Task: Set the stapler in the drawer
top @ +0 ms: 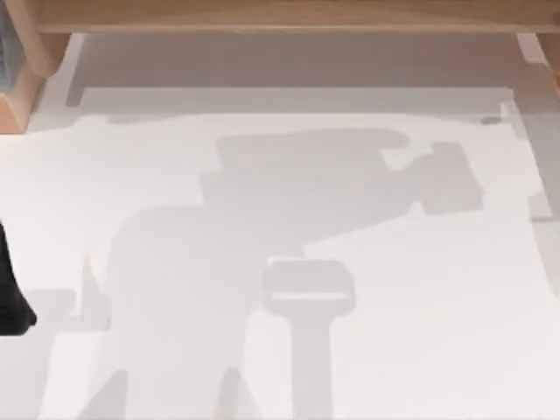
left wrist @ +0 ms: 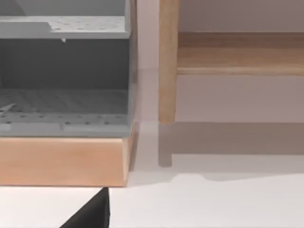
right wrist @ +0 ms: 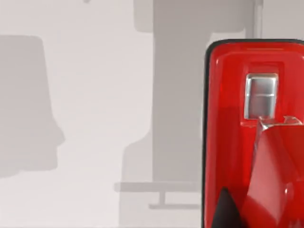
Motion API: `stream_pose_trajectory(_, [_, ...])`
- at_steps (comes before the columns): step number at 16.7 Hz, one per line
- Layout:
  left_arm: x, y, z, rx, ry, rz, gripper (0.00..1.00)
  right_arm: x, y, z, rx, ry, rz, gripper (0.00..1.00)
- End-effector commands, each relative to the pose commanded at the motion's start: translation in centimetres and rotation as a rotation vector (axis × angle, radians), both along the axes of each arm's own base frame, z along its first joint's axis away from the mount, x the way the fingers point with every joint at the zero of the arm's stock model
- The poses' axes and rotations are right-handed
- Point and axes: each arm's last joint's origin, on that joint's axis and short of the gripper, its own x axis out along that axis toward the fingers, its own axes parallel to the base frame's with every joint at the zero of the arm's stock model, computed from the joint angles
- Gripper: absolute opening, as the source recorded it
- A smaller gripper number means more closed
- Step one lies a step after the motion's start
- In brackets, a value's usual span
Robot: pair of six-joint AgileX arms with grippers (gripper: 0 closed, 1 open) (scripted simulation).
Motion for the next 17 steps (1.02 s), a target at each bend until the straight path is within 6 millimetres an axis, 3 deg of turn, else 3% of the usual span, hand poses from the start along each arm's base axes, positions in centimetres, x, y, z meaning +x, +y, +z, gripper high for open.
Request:
stream_pose_trajectory(4, [0.0,0.0,0.0,0.000,0.000,0.000,1.00,1.0,-8.1,-1.1,-0.037,-0.026,-0.028,0.00])
stream_pose_trajectory(8, [0.0,0.0,0.0,0.000,0.000,0.000,1.00,2.5,-13.8,-6.9,-0.031,0.037,-0.019,0.00])
stream_pose_trajectory(10, [0.0,0.0,0.0,0.000,0.000,0.000,1.00,2.8,-15.0,-10.4,0.000,0.108,-0.007,0.00])
stream_pose_trajectory(12, [0.0,0.0,0.0,0.000,0.000,0.000,1.00,2.5,-15.4,-12.4,0.025,0.164,-0.002,0.00])
stream_pose_trajectory(17, [0.0,0.0,0.0,0.000,0.000,0.000,1.00,2.6,-15.2,-12.5,0.024,0.165,0.001,0.00])
